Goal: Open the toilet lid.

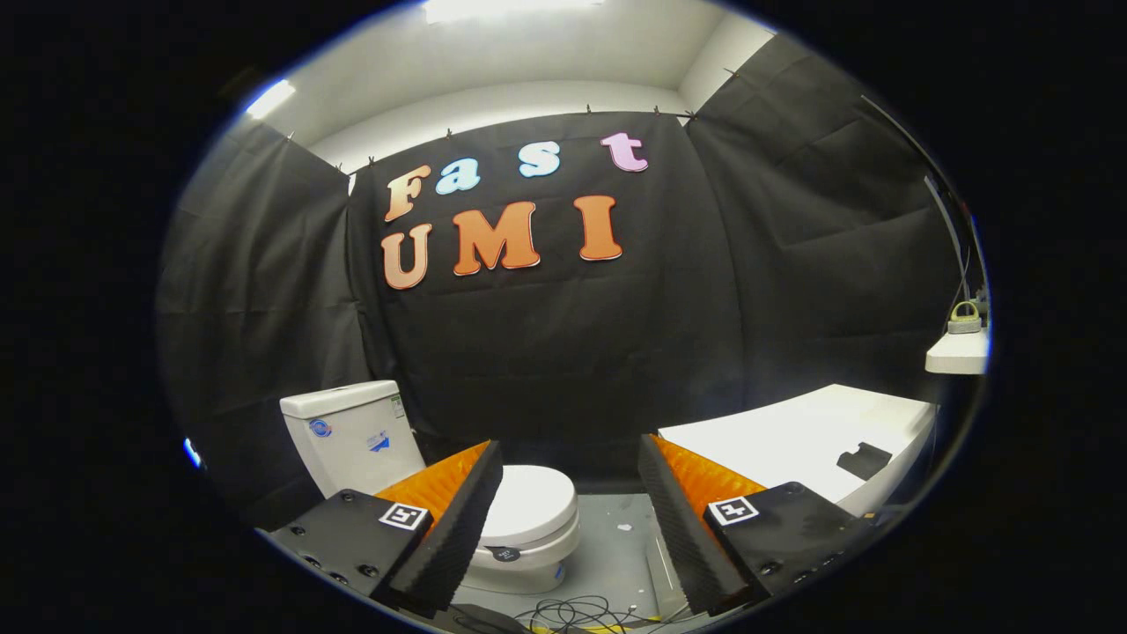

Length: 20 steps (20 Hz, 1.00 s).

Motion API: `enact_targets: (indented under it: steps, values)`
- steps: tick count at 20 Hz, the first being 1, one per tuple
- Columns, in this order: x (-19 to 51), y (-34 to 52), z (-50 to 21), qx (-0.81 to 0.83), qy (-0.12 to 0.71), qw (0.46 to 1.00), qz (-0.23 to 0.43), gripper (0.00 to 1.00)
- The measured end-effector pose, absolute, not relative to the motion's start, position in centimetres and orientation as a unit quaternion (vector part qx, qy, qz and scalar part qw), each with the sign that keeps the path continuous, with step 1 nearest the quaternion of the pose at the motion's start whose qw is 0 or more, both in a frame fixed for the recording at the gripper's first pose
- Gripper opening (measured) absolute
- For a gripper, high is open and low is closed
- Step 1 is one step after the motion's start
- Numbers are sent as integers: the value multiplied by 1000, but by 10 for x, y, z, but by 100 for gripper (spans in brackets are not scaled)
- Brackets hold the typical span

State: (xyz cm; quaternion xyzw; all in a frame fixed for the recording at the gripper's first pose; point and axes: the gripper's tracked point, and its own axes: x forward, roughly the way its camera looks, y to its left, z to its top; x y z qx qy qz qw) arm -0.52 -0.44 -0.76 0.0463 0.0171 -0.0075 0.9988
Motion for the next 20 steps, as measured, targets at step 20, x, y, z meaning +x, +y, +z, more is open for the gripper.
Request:
enact_targets:
  steps: [20]
  values:
    - [-5,-3,-8,47,18,999,-7,99]
